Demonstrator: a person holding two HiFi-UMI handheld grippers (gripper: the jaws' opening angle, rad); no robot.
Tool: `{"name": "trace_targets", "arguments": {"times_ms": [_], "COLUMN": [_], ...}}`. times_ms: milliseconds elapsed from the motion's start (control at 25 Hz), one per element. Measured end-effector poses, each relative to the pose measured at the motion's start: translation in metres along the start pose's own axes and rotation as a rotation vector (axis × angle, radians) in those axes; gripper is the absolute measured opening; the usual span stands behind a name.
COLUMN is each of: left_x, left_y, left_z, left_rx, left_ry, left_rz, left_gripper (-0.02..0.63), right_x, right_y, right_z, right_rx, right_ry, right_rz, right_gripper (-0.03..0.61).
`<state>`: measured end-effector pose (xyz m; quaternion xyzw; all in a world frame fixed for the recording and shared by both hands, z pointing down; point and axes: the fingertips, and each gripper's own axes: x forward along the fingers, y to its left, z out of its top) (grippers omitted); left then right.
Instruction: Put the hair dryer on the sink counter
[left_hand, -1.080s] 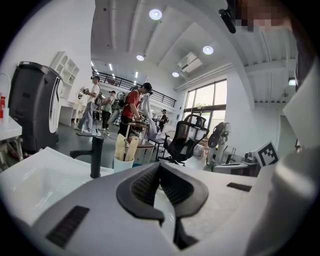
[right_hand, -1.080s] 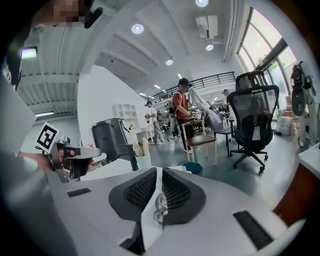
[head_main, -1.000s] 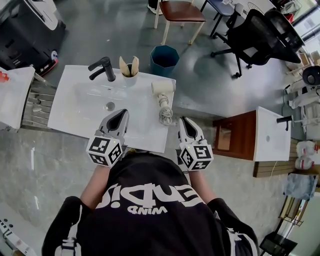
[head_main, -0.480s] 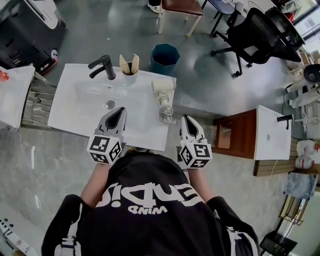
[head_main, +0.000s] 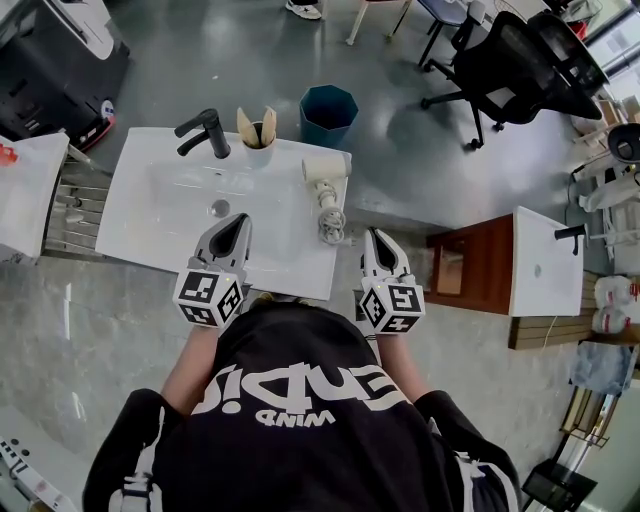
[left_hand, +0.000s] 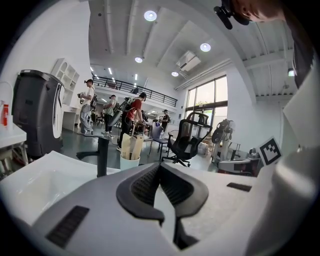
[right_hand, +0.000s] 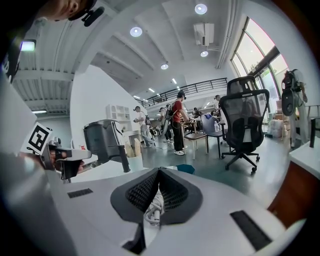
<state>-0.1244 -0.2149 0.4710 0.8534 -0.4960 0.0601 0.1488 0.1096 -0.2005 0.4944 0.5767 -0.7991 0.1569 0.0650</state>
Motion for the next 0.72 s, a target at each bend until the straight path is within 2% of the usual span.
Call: {"name": "trace_targets", "arguments": {"times_ms": [720], "left_x": [-0.0026], "left_y": [0.0068], "left_z": [-0.001], "left_rx": [-0.03], "left_ry": [-0.001], "left_rz": [0.015], "left_gripper": [0.009], "right_x": [0.0062], "right_y": [0.008], "right_z": [-0.0079], "right_rx": [0.002], "right_ry": [0.036], "right_rz": [0.031], "right_gripper": [0.025]}}
